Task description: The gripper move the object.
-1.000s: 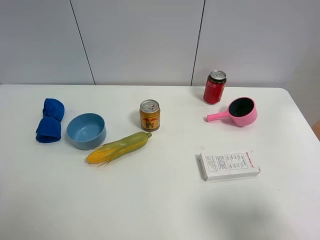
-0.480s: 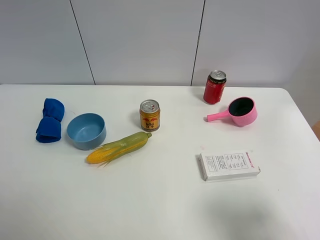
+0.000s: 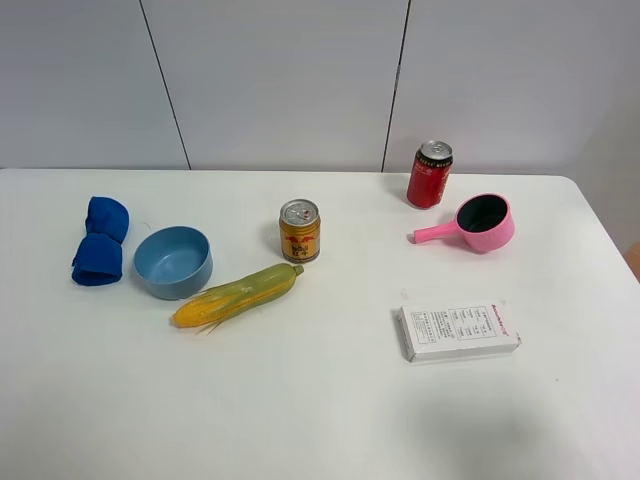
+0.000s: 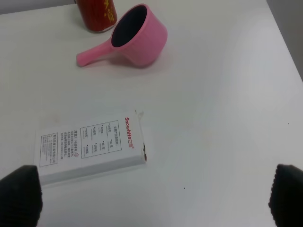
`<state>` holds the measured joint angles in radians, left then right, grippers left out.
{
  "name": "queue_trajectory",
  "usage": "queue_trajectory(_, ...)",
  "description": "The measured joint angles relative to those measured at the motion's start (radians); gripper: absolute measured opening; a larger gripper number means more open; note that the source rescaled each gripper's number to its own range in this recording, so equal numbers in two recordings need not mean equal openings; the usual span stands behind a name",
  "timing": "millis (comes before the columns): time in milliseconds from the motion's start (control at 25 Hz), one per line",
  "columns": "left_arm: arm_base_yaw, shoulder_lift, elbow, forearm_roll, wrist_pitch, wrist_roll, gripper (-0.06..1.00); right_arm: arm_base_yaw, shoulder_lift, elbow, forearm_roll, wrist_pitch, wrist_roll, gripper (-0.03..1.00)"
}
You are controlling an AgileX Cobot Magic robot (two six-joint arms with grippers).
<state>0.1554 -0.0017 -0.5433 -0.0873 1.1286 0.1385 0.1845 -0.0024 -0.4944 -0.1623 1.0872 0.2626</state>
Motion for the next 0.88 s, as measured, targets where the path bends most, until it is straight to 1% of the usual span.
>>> queue_trajectory(160, 0.000, -0.003, 0.031, 0.000, -0.051, 0.000, 0.96, 0.000, 0.000, 0.000, 0.000, 0.000, 0.000, 1.00)
queue_trajectory(520, 0.000, -0.003, 0.033, 0.000, -0.064, 0.000, 0.96, 0.000, 0.000, 0.000, 0.000, 0.000, 0.000, 1.00)
queue_trajectory(720, 0.000, -0.003, 0.033, 0.000, -0.065, 0.000, 1.00, 0.000, 0.000, 0.000, 0.000, 0.000, 0.000, 1.00)
queue_trajectory(880, 0.000, -0.003, 0.033, 0.000, -0.065, 0.000, 1.00, 0.000, 0.000, 0.000, 0.000, 0.000, 0.000, 1.00)
